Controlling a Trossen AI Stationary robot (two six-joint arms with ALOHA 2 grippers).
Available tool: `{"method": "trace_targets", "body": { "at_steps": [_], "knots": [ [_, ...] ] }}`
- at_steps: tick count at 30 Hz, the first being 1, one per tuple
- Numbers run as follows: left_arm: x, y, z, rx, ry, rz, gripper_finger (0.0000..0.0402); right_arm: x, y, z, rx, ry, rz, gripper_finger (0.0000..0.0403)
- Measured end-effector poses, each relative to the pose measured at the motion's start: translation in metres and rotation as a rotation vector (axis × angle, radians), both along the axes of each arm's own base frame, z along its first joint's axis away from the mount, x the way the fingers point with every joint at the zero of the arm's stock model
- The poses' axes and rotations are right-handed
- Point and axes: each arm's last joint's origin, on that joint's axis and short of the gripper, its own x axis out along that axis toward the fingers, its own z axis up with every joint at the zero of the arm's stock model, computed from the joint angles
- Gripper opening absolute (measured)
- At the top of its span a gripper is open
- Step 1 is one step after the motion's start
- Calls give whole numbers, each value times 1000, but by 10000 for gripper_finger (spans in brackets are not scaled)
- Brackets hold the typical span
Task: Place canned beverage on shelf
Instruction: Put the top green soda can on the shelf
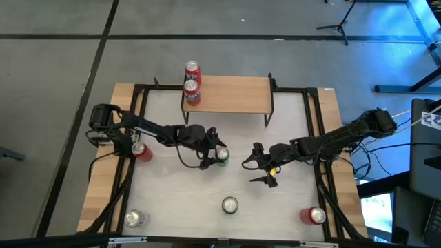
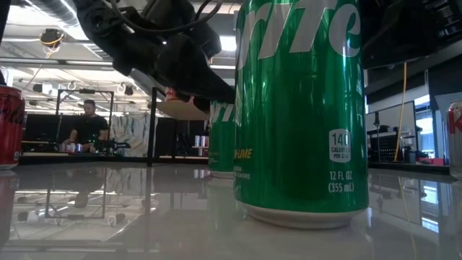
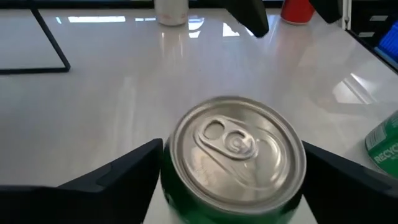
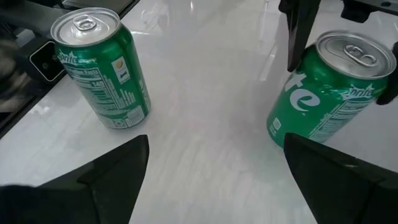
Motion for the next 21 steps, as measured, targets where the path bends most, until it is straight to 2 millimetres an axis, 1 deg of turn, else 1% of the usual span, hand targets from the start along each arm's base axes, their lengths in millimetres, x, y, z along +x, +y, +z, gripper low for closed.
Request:
{"method": "trace_targets", "body": {
  "at_steps": [3,6,10,15,21],
  "knots": [
    [0,-1,0,-4,1,8,306,0,0,0,0,0,0,370],
    [1,-3,1,-7,1,52,287,0,0,0,0,1,0,370],
    [8,-5,9,1,37,98,284,0,0,0,0,1,0,370],
    [24,-9,35,74,113,193,288,0,0,0,0,1,0,370],
    [36,-11,69,106,101,189,288,0,0,0,-1,2,0,370]
  ]
}}
